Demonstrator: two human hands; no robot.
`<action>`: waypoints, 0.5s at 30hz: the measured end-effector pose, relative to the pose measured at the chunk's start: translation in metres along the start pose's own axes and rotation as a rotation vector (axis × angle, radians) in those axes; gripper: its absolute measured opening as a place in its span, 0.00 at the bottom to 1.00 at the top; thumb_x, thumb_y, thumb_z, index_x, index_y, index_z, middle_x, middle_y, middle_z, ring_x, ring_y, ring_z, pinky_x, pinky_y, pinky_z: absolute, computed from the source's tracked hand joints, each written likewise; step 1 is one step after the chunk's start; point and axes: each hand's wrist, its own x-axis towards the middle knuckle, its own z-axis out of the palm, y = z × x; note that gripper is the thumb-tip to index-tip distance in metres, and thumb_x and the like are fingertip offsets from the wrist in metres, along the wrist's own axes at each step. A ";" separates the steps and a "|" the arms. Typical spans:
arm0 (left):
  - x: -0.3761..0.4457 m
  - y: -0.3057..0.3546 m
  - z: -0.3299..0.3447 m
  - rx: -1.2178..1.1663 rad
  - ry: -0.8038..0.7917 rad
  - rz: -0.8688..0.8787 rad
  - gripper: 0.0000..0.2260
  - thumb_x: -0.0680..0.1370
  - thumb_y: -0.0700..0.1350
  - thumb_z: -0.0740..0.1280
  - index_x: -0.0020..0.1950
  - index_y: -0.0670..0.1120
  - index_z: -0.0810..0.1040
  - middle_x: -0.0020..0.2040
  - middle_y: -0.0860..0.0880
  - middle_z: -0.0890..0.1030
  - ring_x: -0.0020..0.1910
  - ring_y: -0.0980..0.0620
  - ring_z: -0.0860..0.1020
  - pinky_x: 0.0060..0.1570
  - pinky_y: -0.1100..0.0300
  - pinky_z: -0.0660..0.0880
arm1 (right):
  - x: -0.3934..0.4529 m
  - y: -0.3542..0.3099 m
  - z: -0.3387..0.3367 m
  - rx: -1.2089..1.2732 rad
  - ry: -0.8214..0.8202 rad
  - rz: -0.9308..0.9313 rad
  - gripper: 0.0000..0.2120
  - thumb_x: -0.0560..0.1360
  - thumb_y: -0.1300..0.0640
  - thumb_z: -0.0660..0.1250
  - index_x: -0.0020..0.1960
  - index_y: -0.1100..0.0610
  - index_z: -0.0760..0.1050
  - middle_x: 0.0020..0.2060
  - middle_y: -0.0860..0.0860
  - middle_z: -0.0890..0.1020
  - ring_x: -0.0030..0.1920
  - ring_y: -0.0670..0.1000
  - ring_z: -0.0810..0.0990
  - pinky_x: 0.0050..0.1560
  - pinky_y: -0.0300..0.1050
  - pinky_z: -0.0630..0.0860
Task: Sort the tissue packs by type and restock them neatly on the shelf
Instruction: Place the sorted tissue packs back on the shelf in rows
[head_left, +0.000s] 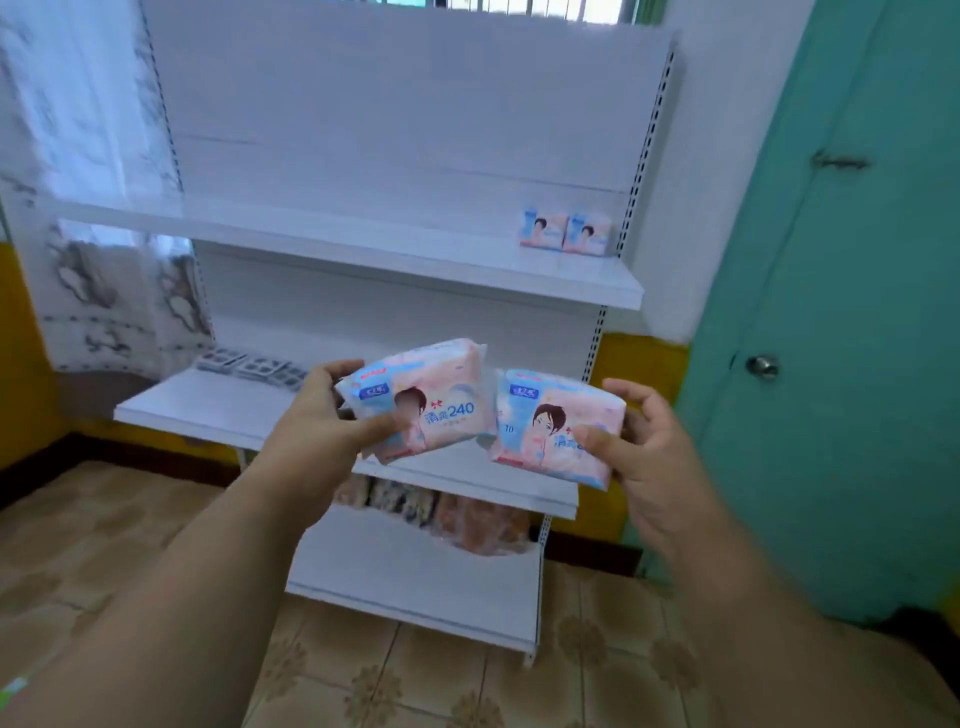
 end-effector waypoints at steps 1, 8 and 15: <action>0.016 0.006 -0.001 -0.005 -0.012 0.023 0.33 0.61 0.41 0.82 0.62 0.51 0.71 0.53 0.46 0.84 0.52 0.47 0.83 0.52 0.48 0.79 | 0.014 -0.006 0.006 0.008 0.010 -0.034 0.26 0.66 0.68 0.74 0.61 0.55 0.72 0.56 0.61 0.81 0.57 0.60 0.81 0.43 0.50 0.83; 0.148 0.042 0.016 -0.014 -0.199 0.149 0.22 0.73 0.31 0.71 0.60 0.53 0.74 0.55 0.47 0.83 0.53 0.48 0.83 0.52 0.51 0.80 | 0.111 -0.035 0.046 0.001 0.187 -0.220 0.23 0.70 0.73 0.71 0.60 0.55 0.70 0.54 0.58 0.82 0.49 0.51 0.84 0.41 0.45 0.82; 0.247 0.056 0.099 -0.017 -0.250 0.208 0.23 0.77 0.37 0.71 0.68 0.50 0.69 0.59 0.50 0.81 0.53 0.52 0.83 0.47 0.59 0.81 | 0.205 -0.031 0.029 -0.114 0.439 -0.287 0.17 0.73 0.66 0.73 0.56 0.55 0.72 0.55 0.56 0.82 0.52 0.51 0.83 0.51 0.49 0.81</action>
